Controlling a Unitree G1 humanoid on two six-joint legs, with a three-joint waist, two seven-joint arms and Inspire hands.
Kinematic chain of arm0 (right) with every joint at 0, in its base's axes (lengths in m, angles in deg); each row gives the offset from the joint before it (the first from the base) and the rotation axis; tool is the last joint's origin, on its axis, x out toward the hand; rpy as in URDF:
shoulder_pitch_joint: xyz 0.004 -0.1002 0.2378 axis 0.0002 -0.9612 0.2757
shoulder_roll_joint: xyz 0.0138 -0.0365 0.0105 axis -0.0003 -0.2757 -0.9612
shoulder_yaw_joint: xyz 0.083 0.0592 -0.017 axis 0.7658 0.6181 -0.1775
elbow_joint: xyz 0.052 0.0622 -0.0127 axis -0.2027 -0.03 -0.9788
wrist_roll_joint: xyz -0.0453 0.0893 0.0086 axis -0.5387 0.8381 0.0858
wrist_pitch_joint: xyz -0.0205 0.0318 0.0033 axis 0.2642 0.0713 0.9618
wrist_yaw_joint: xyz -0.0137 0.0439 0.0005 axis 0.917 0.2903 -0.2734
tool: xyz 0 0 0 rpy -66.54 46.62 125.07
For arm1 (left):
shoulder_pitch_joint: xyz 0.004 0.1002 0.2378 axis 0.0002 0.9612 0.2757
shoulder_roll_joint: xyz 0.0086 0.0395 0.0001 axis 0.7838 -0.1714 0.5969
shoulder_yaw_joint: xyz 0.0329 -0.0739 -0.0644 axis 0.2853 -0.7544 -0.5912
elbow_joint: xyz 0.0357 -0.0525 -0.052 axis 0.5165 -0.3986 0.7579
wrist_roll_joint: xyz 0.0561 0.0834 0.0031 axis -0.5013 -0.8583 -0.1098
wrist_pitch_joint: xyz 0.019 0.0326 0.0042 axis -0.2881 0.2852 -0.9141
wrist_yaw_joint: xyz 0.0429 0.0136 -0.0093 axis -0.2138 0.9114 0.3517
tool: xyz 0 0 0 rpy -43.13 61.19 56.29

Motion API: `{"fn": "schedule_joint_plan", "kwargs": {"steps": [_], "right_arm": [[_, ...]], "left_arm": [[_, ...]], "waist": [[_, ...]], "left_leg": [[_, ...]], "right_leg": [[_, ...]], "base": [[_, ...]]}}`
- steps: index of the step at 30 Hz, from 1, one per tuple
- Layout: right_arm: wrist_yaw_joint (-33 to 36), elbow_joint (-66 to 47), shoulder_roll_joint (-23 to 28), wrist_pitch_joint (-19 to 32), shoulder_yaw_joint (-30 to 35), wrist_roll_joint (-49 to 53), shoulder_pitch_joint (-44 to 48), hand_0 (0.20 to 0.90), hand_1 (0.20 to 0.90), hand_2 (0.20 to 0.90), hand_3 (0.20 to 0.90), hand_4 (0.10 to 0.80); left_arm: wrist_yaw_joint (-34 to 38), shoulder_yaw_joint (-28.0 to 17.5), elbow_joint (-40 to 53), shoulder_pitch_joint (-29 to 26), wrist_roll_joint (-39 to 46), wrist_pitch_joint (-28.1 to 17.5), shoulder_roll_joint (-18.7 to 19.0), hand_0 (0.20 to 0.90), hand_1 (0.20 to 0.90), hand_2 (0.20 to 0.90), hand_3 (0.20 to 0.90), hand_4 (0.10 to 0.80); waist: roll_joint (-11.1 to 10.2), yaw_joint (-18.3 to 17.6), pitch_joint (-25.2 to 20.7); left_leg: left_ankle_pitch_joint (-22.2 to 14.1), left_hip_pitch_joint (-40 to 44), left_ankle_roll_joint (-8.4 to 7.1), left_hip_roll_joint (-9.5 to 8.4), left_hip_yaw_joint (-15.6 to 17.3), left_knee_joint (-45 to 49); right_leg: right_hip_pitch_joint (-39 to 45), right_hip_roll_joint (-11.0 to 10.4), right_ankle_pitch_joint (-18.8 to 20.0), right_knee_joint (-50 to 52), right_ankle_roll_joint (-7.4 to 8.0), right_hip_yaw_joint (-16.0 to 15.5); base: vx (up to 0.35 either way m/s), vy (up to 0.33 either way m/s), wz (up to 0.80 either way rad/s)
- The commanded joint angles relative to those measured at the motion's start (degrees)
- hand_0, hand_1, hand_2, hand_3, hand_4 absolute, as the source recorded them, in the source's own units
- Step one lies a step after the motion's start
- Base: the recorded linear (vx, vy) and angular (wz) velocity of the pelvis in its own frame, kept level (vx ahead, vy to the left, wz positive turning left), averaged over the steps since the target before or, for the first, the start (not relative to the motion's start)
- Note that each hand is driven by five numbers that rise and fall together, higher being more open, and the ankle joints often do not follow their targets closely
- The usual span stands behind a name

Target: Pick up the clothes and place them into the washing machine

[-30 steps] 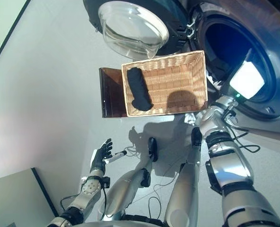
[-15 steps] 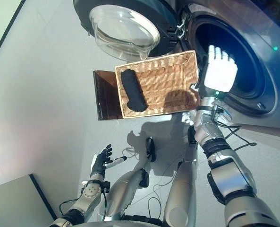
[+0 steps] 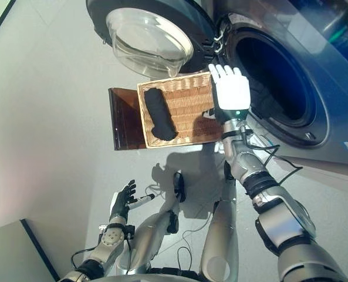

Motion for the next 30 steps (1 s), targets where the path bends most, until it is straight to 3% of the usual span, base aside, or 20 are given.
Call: {"fn": "schedule_joint_plan", "kwargs": {"steps": [1,8,13,30], "right_arm": [[0.8,-2.7,-3.7,5.2,-0.7,4.2,5.2,0.9,0.9,0.9,0.9,0.8],[-1.8,4.2,-11.3,7.8,-0.6,16.4,9.6,0.9,0.9,0.9,0.9,0.8],[-3.3,10.1,-14.2,8.3,-0.4,22.1,13.8,0.9,0.9,0.9,0.9,0.8],[-4.6,23.0,-16.6,8.9,2.1,32.1,23.2,0.9,0.9,0.9,0.9,0.8]], "left_arm": [[2.4,-1.8,-1.7,0.2,-0.7,-1.2,2.0,0.9,0.9,0.9,0.9,0.8],[2.8,-1.9,0.2,0.6,-0.1,-0.9,3.5,0.9,0.9,0.9,0.9,0.8],[2.9,-2.2,2.8,1.0,0.9,-1.3,5.2,0.9,0.9,0.9,0.9,0.8],[3.7,-2.6,10.8,-0.1,3.7,-2.7,8.5,0.9,0.9,0.9,0.9,0.8]], "waist": [[-0.3,2.3,-1.9],[0.2,3.8,-1.0],[1.4,5.4,-0.1],[3.1,9.3,3.4]], "left_leg": [[-1.3,-2.4,-4.07,-0.97,-0.9,2.7],[-0.3,-2.0,-4.37,-1.01,-2.0,1.9],[0.5,-1.9,-4.51,-1.34,-3.2,1.2],[1.9,-4.6,-4.18,-2.11,-5.5,1.0]], "right_leg": [[-0.5,4.3,-10.0,8.8,-3.24,-1.7],[0.6,3.7,-9.6,8.0,-3.17,-3.0],[0.5,3.0,-9.6,8.7,-3.14,-4.2],[-1.8,1.2,-9.5,10.3,-2.43,-6.4]], "base": [[0.007,-0.01,0.07],[0.003,0.0,0.14],[-0.004,0.011,0.18],[-0.022,0.016,0.1]]}}
